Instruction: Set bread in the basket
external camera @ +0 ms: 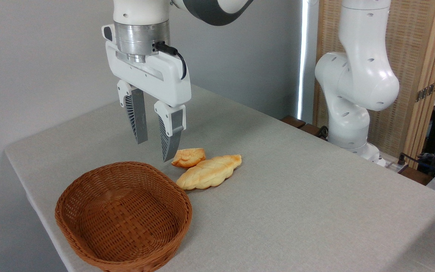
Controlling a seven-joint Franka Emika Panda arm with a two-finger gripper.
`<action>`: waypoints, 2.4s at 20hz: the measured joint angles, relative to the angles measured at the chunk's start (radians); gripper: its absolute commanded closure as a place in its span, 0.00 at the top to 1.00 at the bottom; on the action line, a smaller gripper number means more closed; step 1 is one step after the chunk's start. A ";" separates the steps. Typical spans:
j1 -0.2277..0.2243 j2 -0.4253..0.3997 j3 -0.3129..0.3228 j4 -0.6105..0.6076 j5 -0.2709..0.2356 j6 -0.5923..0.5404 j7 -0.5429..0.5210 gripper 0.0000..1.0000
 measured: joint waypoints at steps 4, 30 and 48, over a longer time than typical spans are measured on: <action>0.000 0.008 0.001 0.000 0.002 0.000 0.000 1.00; 0.146 0.007 -0.112 0.001 0.004 0.001 0.000 1.00; 0.129 0.029 -0.308 -0.008 0.004 -0.041 0.030 1.00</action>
